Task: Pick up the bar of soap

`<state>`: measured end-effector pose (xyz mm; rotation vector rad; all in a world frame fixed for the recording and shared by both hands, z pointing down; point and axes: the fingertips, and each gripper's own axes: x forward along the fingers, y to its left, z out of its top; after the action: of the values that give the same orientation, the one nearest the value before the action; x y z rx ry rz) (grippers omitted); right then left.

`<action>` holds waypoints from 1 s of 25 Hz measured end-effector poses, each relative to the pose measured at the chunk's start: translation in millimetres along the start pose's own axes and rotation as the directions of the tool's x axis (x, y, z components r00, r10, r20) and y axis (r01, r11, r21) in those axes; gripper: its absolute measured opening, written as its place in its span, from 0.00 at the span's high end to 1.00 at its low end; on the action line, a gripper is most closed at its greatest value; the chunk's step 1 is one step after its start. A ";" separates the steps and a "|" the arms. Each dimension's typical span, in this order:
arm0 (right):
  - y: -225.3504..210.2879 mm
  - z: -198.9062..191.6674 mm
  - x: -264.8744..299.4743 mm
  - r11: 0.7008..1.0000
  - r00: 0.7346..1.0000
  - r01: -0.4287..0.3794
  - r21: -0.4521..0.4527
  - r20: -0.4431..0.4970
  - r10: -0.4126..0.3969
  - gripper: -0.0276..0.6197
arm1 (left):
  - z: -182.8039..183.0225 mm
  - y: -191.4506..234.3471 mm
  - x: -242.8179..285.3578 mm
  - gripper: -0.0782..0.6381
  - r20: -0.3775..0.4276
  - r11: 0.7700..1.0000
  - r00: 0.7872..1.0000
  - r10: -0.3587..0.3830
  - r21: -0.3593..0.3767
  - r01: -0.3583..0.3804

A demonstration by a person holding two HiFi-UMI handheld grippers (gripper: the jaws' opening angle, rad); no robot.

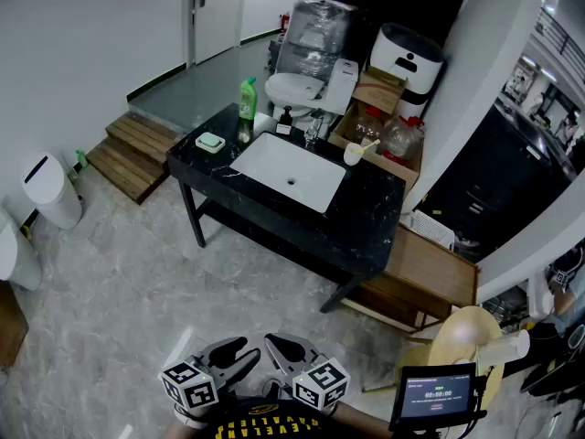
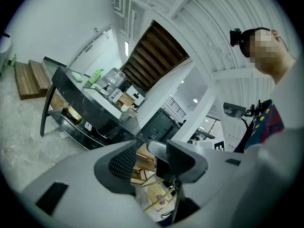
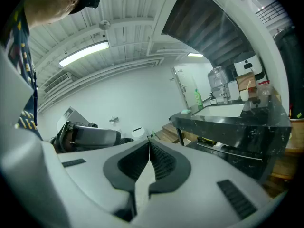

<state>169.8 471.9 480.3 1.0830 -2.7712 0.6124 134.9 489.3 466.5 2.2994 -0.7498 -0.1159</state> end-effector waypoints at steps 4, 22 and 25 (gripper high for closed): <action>-10.5 -9.6 -27.6 1.000 1.000 -0.022 0.001 0.004 0.022 0.93 | -22.0 -14.6 14.8 0.60 0.006 1.000 1.000 0.023 -0.005 -0.023; -56.9 21.9 -38.6 0.999 0.996 -0.002 0.048 0.087 -0.002 0.92 | 2.4 -29.0 67.1 0.60 -0.067 0.989 0.997 0.031 0.146 -0.021; -60.9 29.2 -11.4 0.999 0.997 -0.017 0.039 0.071 0.014 0.92 | 16.6 -8.1 70.6 0.60 -0.083 0.985 0.996 0.039 0.169 -0.025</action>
<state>220.4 426.8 471.0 1.1124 -2.8416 0.6453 192.6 445.5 457.6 2.4326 -0.7773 0.0630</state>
